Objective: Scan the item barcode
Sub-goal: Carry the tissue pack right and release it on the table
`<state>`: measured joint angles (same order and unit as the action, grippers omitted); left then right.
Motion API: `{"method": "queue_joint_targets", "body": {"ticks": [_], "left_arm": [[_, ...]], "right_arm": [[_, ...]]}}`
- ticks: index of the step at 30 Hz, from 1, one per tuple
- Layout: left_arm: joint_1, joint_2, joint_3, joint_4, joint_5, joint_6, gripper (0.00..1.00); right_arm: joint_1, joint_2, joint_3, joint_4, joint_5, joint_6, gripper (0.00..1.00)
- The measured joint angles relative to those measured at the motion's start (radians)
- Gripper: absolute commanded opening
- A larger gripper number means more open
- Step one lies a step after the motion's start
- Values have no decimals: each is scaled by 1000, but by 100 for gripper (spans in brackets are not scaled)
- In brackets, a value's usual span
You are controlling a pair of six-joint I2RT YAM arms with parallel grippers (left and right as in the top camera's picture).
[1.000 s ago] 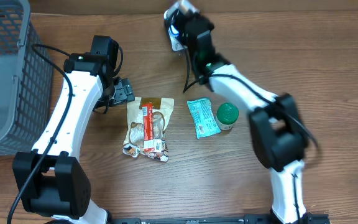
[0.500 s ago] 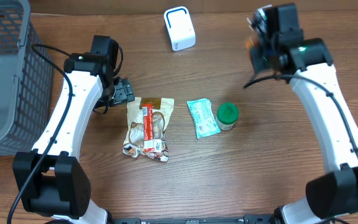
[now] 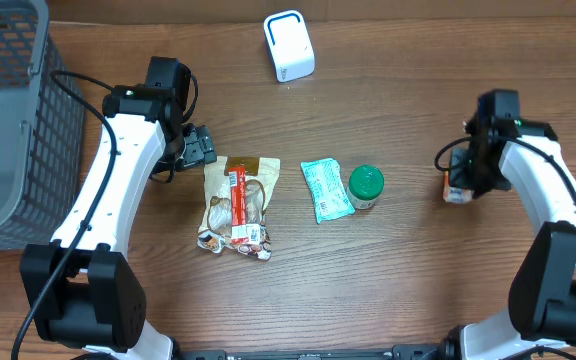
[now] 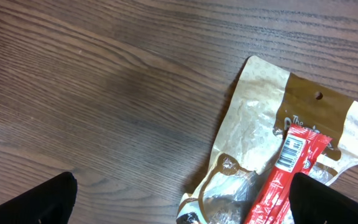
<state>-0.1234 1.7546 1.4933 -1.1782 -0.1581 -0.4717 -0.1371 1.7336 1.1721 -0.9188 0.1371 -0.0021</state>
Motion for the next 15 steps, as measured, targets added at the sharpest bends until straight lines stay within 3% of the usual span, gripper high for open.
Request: {"method": "queue_joint_targets", "body": {"ticks": [5,9,15], "left_arm": [[0,0,0,0,0,0,99],[0,0,0,0,0,0,100],[0,0,0,2,0,0,100]], "right_arm": [[-16,1,-22,32,1,16,73],[-16,1,-8,-4,-3,22,73],[12,1,197,-153,-90,119,71]]}}
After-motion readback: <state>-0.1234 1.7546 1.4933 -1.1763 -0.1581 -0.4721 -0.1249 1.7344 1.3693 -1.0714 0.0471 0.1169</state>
